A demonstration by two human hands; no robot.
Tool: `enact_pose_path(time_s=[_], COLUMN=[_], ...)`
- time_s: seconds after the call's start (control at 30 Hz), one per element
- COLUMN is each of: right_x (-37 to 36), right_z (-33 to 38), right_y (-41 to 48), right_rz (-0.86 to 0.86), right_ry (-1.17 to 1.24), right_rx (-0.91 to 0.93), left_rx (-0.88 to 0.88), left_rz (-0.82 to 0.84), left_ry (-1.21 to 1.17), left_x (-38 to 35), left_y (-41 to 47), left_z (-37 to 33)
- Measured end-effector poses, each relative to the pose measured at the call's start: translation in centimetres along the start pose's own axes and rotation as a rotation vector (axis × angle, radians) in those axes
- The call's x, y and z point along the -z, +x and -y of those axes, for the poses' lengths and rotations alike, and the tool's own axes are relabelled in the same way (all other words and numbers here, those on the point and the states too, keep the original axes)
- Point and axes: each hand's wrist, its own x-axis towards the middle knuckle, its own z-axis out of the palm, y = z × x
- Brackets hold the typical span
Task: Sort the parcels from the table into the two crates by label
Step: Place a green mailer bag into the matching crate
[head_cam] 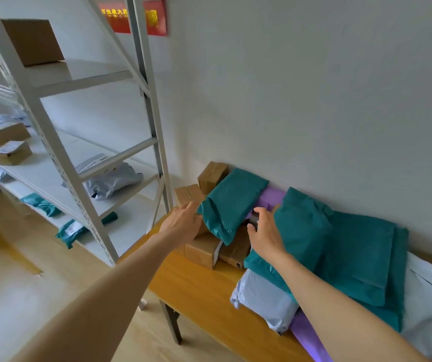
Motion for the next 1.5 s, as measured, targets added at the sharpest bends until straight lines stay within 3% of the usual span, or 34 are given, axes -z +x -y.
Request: enact_pose_path(time_s=[0.5, 0.83, 1.0, 1.2, 1.5], right_x=[-4.5, -8.3, -9.9, -11.2, -10.8], right_z=[0.1, 0.6, 1.1, 1.4, 2.1], right_y=[10.8, 14.8, 16.1, 17.0, 18.8], right_rz=[0.043, 0.054, 0.03, -0.021, -0.078], right_ry=[-0.011, -0.032, -0.049, -0.003, 0.129], right_rx=[-0.142, -0.297, -0.458, -0.602, -0.773], left_rx=[-0.117, -0.318, -0.306, -0.175, 0.042], left_rz=[0.185, 0.446, 0.577, 0.685, 0.643], left_ry=[0.07, 0.141, 0.174, -0.071, -0.457], left_x=[-1.0, -3.1, -4.7, -6.0, -6.6], left_y=[14.6, 22.5, 24.4, 26.3, 28.0], left_z=[3.0, 2.9, 2.7, 2.9, 2.0])
